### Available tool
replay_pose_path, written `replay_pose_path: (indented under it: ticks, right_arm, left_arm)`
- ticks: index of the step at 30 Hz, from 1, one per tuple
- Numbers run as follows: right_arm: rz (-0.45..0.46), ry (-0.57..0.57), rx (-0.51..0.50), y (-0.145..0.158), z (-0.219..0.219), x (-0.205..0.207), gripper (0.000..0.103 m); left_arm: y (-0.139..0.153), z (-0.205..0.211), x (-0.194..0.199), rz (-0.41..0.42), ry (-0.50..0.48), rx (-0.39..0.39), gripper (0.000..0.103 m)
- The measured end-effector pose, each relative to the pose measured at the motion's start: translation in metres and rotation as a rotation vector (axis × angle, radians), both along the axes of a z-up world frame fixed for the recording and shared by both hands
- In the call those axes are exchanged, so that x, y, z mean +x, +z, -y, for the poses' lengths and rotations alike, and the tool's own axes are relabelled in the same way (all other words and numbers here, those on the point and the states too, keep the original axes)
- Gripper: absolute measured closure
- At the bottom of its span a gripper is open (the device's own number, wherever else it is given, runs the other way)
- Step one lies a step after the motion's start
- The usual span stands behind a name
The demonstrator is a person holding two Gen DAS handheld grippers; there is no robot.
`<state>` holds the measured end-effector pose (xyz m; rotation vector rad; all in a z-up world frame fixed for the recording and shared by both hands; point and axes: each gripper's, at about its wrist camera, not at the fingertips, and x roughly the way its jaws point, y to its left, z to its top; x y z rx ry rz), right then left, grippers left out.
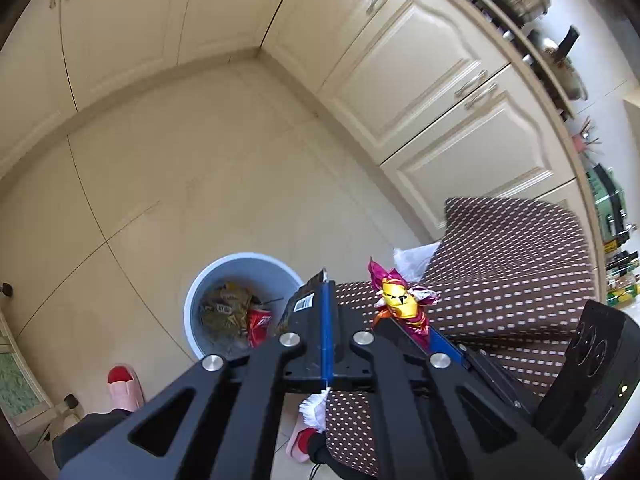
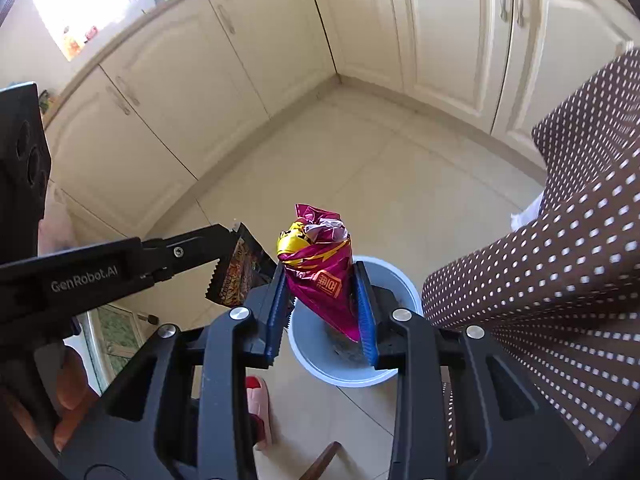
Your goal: Collect trash
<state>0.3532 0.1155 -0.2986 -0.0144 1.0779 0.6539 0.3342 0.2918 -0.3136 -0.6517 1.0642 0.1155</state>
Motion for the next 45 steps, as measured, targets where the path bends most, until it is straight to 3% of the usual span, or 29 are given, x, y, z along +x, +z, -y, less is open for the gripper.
replay_pose_path:
  ticks: [7,9,11,13,25,32,36,41,45]
  right_arm:
    - [-0.061,-0.016,-0.027,-0.031,0.001,0.014,0.072]
    - [-0.071,-0.020,-0.032,-0.036,0.001,0.015,0.072]
    - [-0.085,-0.022,-0.032,-0.042,0.002,0.015,0.072]
    - [-0.093,-0.022,-0.032,-0.047,0.001,0.014,0.072]
    - [-0.123,-0.019,-0.036,-0.061,-0.010,0.010,0.071]
    - [-0.113,-0.030,-0.025,-0.064,-0.009,0.017,0.069]
    - [-0.100,-0.044,-0.024,-0.061,-0.012,0.016,0.055]
    - [-0.074,-0.045,-0.022,-0.050,-0.008,0.012,0.055]
    - [-0.014,-0.037,-0.031,-0.026,0.000,0.000,0.055]
  left_arm:
    - [-0.036,0.003,0.014,-0.076,-0.024,-0.022,0.101]
    - [-0.040,0.004,0.016,-0.097,-0.027,-0.014,0.097]
    - [-0.044,0.004,0.015,-0.103,-0.019,-0.002,0.086]
    - [-0.046,0.004,0.014,-0.111,-0.011,0.013,0.081]
    - [-0.061,-0.017,-0.013,-0.154,0.039,0.021,0.076]
    - [-0.058,-0.020,-0.019,-0.153,0.050,0.036,0.073]
    - [-0.055,-0.018,-0.023,-0.147,0.052,0.043,0.072]
    - [-0.042,-0.016,-0.030,-0.134,0.066,0.065,0.072]
    - [-0.017,-0.006,-0.042,-0.101,0.068,0.131,0.072]
